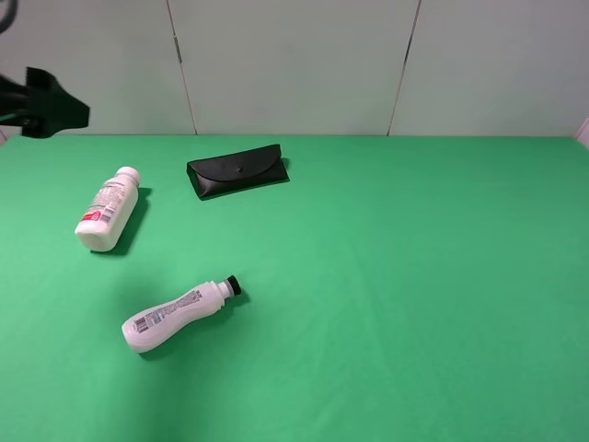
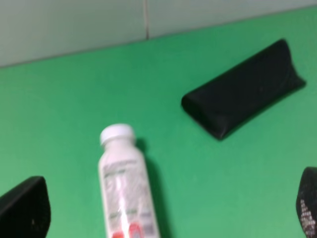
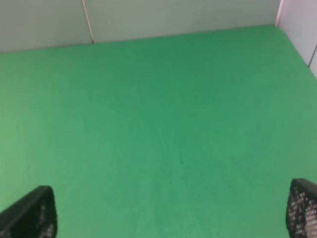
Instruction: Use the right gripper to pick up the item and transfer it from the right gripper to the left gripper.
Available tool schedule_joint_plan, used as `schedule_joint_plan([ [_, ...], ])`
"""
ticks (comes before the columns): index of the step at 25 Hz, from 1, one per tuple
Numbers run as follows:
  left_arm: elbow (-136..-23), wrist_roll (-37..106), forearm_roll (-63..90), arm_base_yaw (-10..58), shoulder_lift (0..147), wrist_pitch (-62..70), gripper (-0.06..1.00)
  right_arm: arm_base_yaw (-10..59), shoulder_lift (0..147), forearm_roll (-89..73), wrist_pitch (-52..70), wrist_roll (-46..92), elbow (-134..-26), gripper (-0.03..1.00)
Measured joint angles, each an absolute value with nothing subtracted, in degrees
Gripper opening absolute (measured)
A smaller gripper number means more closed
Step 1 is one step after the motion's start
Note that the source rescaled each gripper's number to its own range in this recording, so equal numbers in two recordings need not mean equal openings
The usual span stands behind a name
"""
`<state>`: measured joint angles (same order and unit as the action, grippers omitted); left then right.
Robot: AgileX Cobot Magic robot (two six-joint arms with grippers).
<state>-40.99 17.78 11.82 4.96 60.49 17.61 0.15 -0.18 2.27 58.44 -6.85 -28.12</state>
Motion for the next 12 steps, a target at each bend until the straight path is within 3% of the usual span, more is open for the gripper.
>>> schedule_joint_plan([
  [6,-40.94,4.13,-0.58,4.64,50.66,27.42,1.0,0.15,-0.18,2.27,58.44,-6.85,-28.12,1.0],
  [12,-35.11,1.96,-2.0,4.64,36.71,34.05,1.0,0.15,-0.18,2.27,58.44,-6.85,-28.12,1.0],
])
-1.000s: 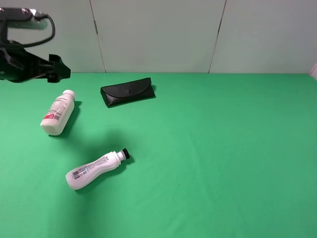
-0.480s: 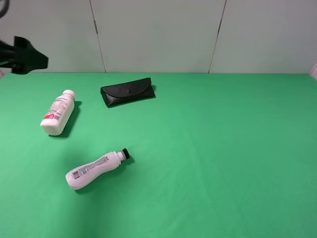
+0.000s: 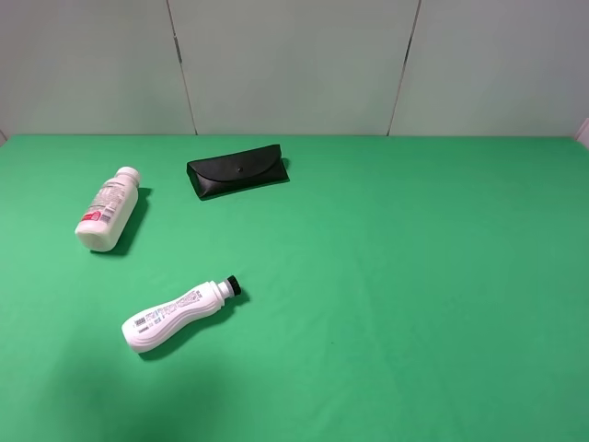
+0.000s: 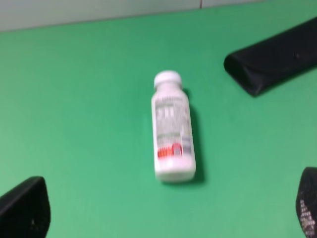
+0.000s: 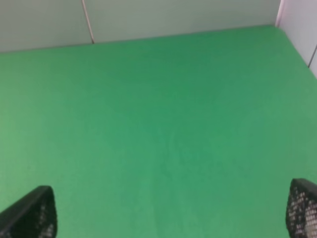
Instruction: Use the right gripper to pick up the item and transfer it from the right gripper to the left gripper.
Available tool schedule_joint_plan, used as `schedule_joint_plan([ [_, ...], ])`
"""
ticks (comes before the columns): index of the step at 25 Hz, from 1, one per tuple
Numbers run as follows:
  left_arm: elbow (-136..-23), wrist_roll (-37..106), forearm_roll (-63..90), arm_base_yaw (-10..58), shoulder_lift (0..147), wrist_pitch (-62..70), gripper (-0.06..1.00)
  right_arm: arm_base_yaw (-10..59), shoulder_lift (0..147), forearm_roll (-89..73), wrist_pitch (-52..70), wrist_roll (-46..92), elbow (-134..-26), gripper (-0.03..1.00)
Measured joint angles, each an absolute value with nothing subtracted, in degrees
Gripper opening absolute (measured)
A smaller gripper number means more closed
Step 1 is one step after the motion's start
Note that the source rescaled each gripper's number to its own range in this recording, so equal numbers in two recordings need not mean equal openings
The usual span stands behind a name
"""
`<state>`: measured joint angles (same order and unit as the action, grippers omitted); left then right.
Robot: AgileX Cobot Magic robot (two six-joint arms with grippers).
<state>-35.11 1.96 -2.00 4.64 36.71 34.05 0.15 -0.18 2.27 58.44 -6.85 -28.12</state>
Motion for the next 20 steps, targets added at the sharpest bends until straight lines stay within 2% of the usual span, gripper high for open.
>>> schedule_joint_plan([
  [4,-31.04,1.96,-1.8,4.64,25.99,40.86,1.0,0.15,-0.18,2.27,58.44,-6.85,-28.12,1.0],
  [10,-30.72,1.96,-0.7,4.64,13.04,52.21,1.0,0.15,-0.18,2.27,58.44,-6.85,-28.12,1.0],
  [15,-30.72,1.96,-0.63,4.64,8.83,66.63,1.0,0.15,-0.18,2.27,58.44,-6.85,-28.12,1.0],
  [20,-30.72,1.96,-0.56,4.64,8.03,67.64,1.0,0.15,-0.18,2.27,58.44,-6.85,-28.12,1.0],
])
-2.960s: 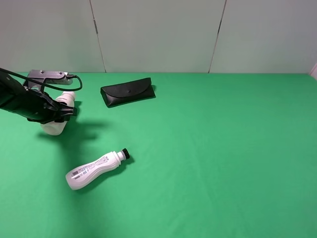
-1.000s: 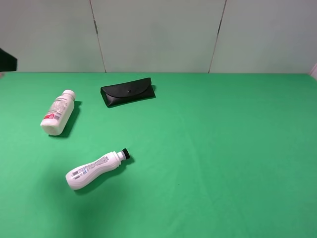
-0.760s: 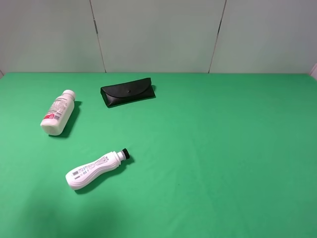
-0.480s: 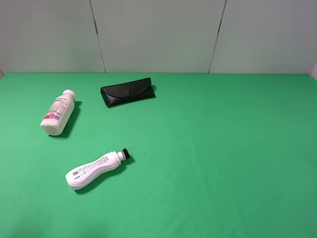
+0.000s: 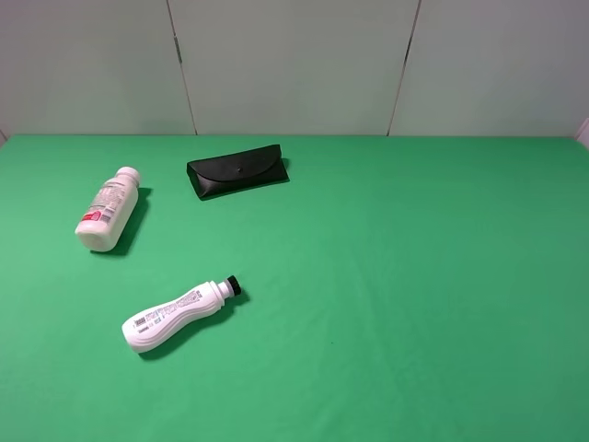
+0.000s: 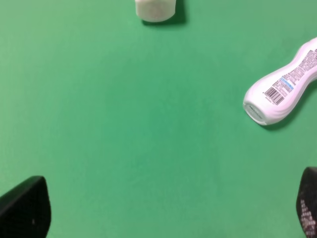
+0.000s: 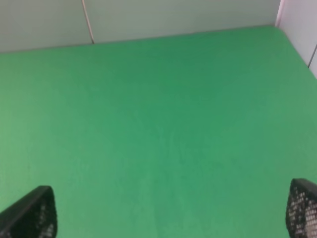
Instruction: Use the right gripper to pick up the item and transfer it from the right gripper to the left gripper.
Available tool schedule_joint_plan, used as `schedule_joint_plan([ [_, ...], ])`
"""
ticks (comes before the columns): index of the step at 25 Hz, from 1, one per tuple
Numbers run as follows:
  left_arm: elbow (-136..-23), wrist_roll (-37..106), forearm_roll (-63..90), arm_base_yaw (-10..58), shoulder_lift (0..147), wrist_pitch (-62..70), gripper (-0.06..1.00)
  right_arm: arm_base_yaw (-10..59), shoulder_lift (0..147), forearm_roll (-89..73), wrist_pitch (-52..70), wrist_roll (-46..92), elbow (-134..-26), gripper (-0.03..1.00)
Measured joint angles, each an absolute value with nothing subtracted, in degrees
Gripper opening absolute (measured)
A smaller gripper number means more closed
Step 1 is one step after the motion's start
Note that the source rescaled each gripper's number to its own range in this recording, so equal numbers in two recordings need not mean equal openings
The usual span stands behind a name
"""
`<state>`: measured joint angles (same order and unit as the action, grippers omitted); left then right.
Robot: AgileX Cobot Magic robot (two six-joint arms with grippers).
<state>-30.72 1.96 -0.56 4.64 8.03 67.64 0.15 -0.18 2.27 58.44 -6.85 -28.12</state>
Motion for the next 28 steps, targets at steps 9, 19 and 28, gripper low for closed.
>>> schedule_joint_plan([
  [9,-30.0,1.96,0.95,4.64,7.99,65.02,1.0,0.15,-0.18,2.27,58.44,-6.85,-28.12,1.0],
  [19,-27.91,3.69,2.94,4.64,7.22,60.84,1.0,0.15,-0.18,2.27,58.44,-6.85,-28.12,1.0],
  [28,-27.85,4.81,3.46,4.64,-0.22,60.72,1.0,0.15,-0.18,2.27,58.44,-6.85,-28.12,1.0],
])
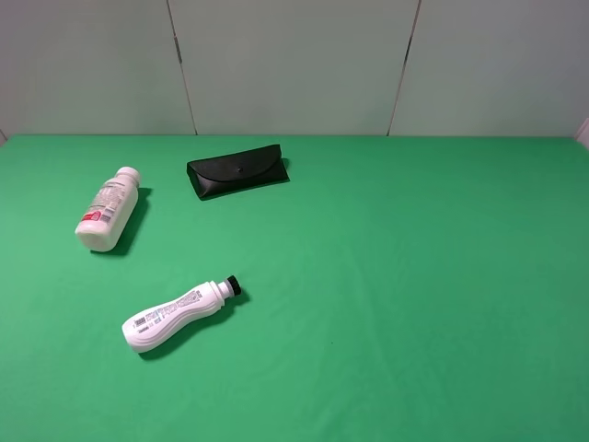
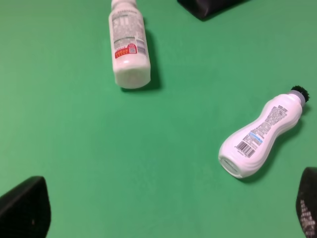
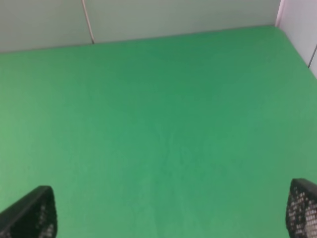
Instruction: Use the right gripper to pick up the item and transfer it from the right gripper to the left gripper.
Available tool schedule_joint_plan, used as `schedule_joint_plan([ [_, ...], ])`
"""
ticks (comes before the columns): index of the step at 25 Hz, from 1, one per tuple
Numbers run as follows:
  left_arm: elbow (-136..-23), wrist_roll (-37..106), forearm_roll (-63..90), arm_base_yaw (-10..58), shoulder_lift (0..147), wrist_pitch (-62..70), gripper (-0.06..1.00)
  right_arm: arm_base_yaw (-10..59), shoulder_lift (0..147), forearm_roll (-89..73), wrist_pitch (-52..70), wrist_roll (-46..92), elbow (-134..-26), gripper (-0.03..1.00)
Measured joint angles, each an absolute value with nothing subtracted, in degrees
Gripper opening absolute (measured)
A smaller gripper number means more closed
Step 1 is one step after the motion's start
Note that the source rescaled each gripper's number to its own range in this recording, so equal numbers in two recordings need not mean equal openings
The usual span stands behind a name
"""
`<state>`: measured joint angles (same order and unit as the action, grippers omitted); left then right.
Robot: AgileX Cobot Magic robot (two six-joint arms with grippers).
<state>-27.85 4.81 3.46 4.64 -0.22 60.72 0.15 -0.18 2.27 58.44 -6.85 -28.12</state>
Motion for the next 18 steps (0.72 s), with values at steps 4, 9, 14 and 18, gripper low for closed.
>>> schedule_joint_plan([
  [4,-27.85,4.81,3.37,4.64,-0.22,60.72,1.0,0.15,-0.18,2.27,58.44,-6.85,-28.12,1.0],
  [9,-27.85,4.81,3.21,4.64,-0.22,60.72,1.0,0.15,-0.18,2.27,58.44,-6.85,-28.12,1.0],
  [14,-27.85,4.85,2.81,4.64,-0.22,60.72,1.0,0.15,-0.18,2.27,58.44,-6.85,-28.12,1.0],
  [18,-27.85,4.85,1.43,4.64,-0.22,60.72,1.0,0.15,-0.18,2.27,58.44,-6.83,-28.12,1.0],
])
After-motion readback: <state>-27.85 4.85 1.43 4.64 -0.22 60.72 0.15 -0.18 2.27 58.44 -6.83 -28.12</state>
